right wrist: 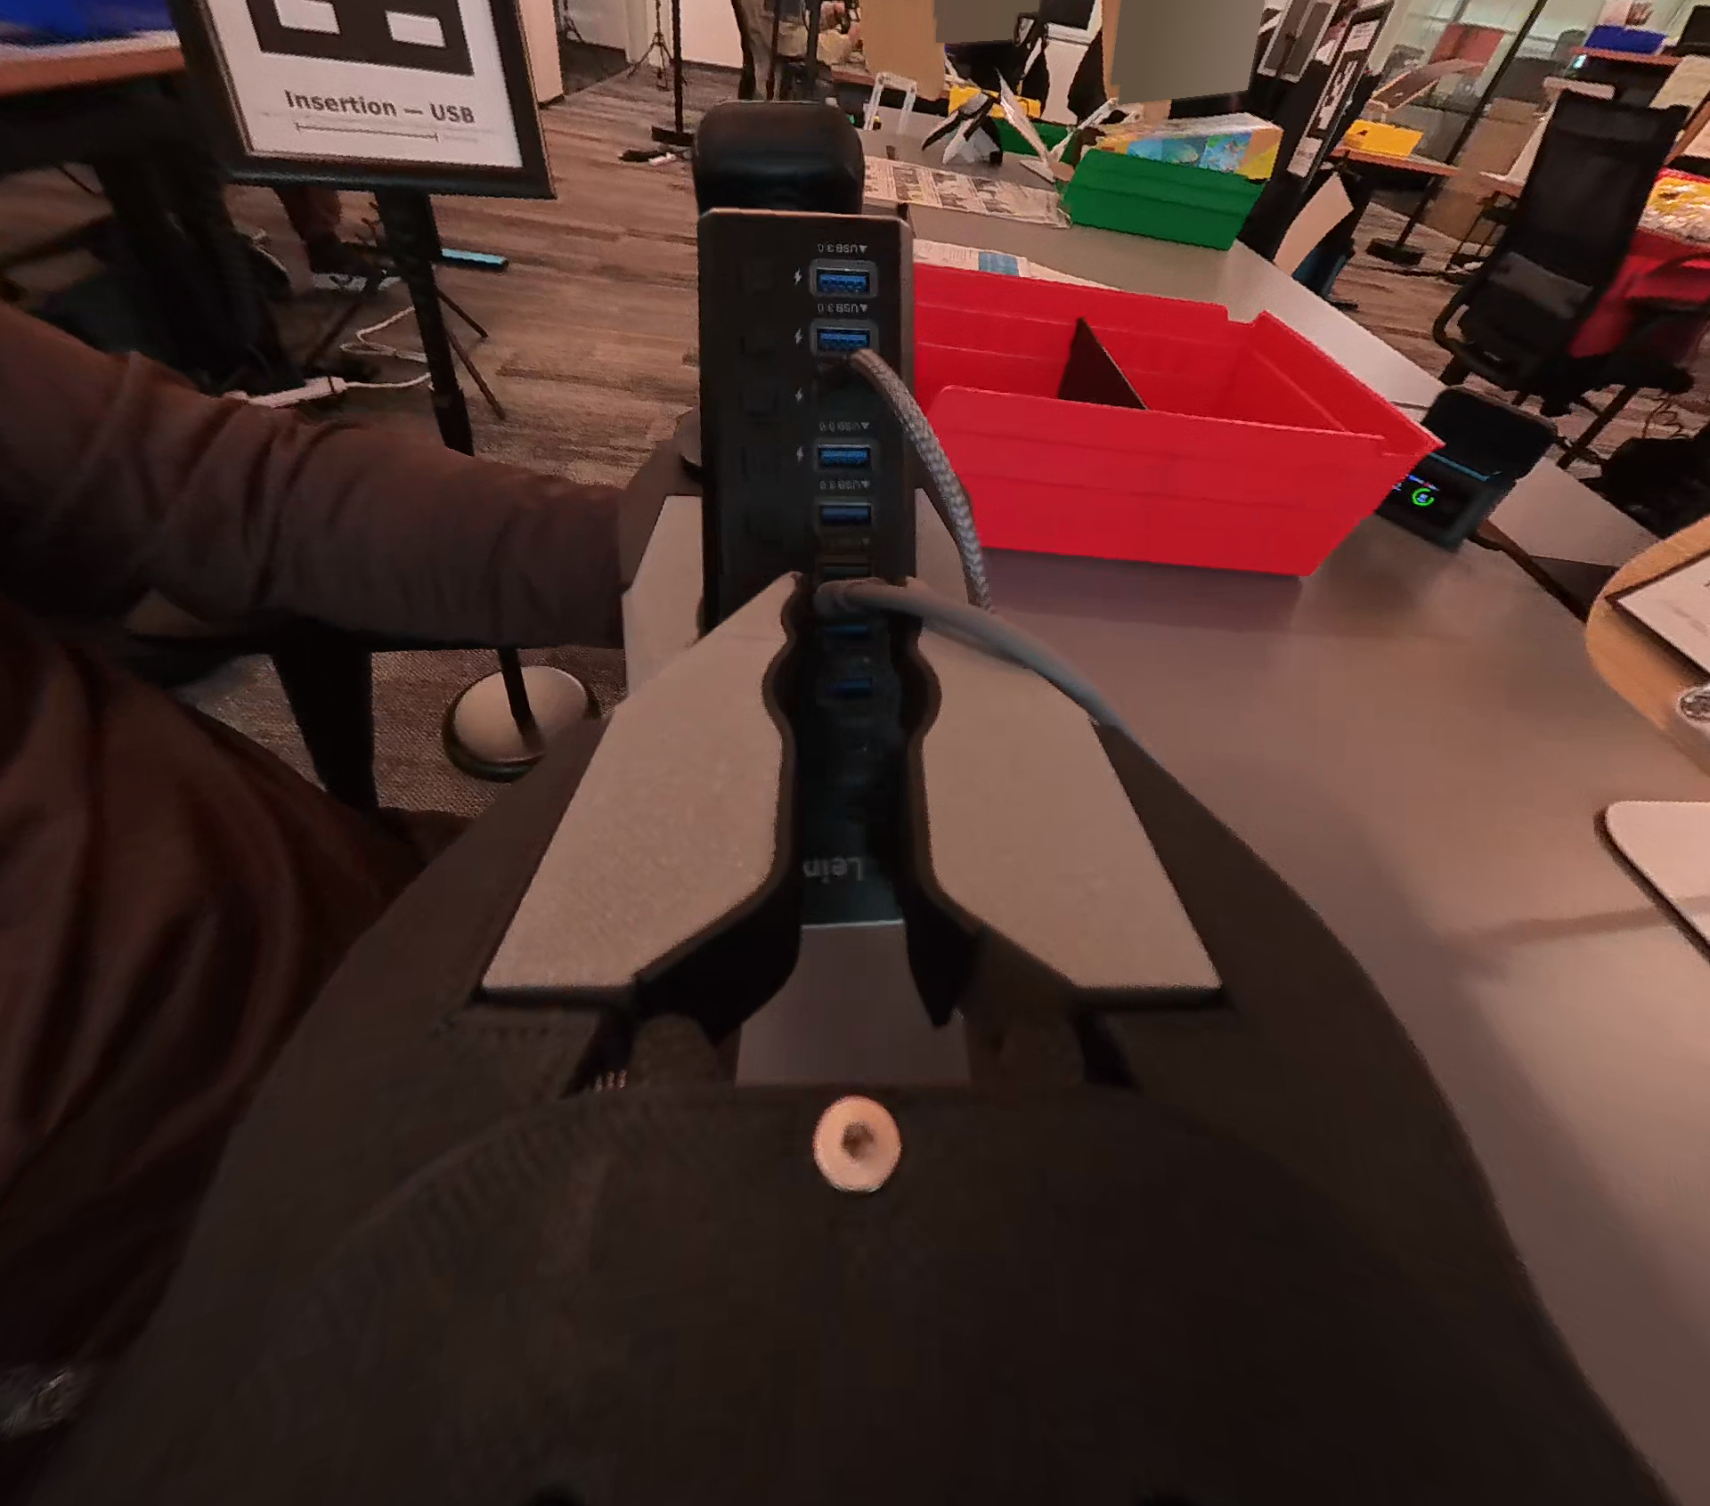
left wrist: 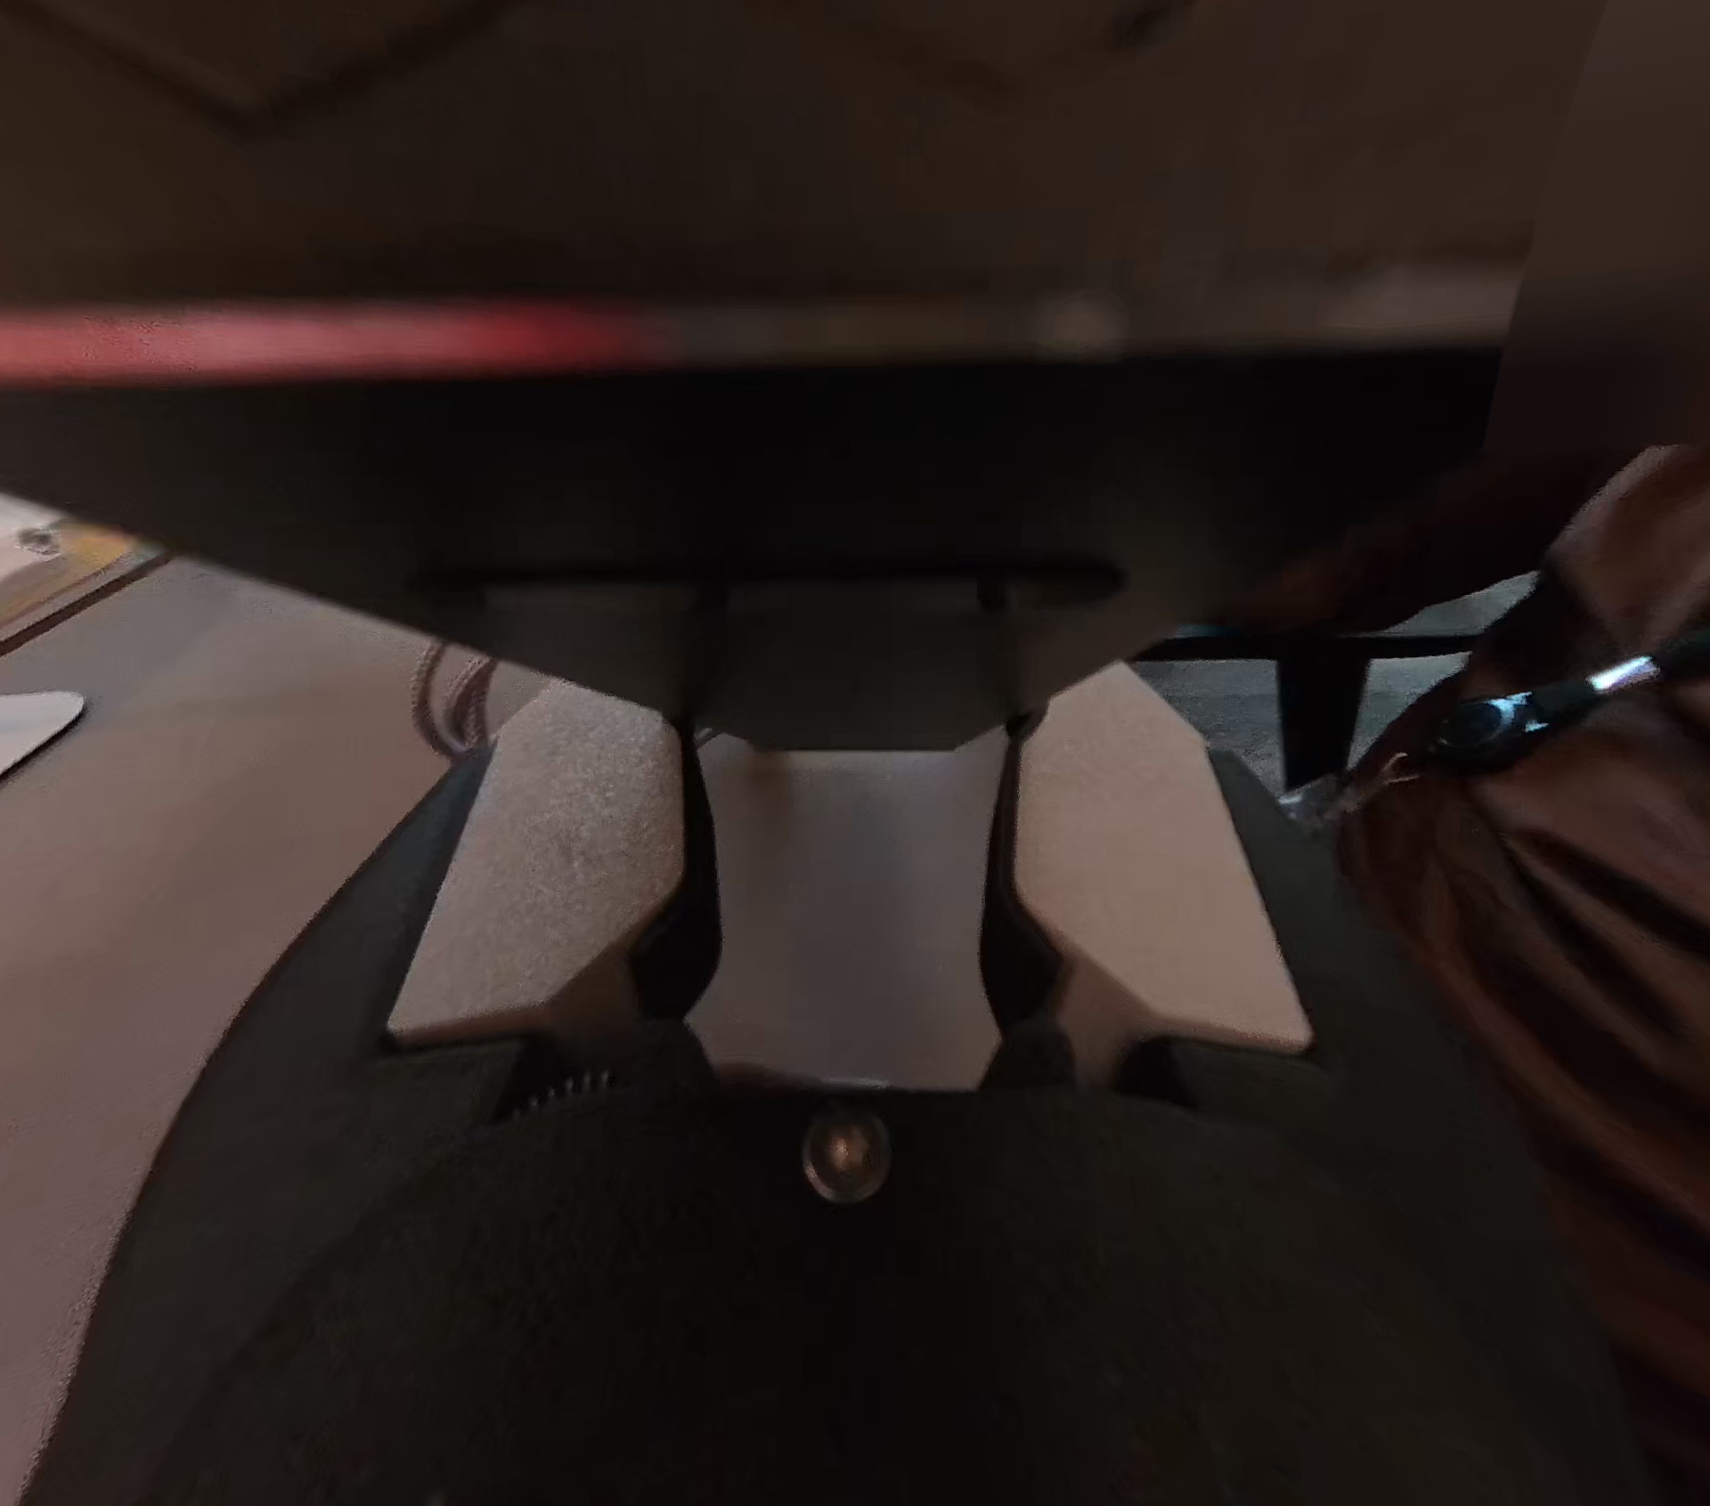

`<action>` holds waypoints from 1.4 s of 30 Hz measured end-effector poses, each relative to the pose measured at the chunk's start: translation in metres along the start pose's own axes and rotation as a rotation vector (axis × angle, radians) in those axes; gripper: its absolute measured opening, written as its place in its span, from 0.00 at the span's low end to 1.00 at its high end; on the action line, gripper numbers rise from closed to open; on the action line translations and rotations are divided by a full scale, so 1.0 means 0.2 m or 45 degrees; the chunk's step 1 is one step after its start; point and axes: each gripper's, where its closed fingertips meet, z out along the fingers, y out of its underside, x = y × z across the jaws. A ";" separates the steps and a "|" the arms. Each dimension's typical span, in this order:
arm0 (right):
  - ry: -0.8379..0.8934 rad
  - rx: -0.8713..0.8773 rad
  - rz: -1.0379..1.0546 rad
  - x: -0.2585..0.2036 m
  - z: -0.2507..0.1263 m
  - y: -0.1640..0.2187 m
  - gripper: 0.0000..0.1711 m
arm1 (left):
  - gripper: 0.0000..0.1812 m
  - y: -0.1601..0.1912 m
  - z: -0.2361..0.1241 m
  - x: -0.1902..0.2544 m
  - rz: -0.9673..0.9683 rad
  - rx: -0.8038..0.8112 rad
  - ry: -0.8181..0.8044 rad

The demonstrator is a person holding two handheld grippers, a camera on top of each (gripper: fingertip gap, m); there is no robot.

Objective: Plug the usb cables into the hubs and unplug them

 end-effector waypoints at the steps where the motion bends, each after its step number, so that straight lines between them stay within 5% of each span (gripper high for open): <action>1: -0.006 -0.002 0.001 0.00 0.00 0.00 0.08 | 0.37 -0.01 0.00 0.01 -0.010 0.018 0.019; 22: -0.080 0.153 0.078 -0.01 -0.02 -0.05 0.08 | 0.37 -0.08 0.01 -0.01 0.033 0.110 -0.066; 42: -0.054 0.011 0.086 0.01 0.02 0.05 0.09 | 0.37 0.00 0.03 -0.04 -0.005 0.002 -0.145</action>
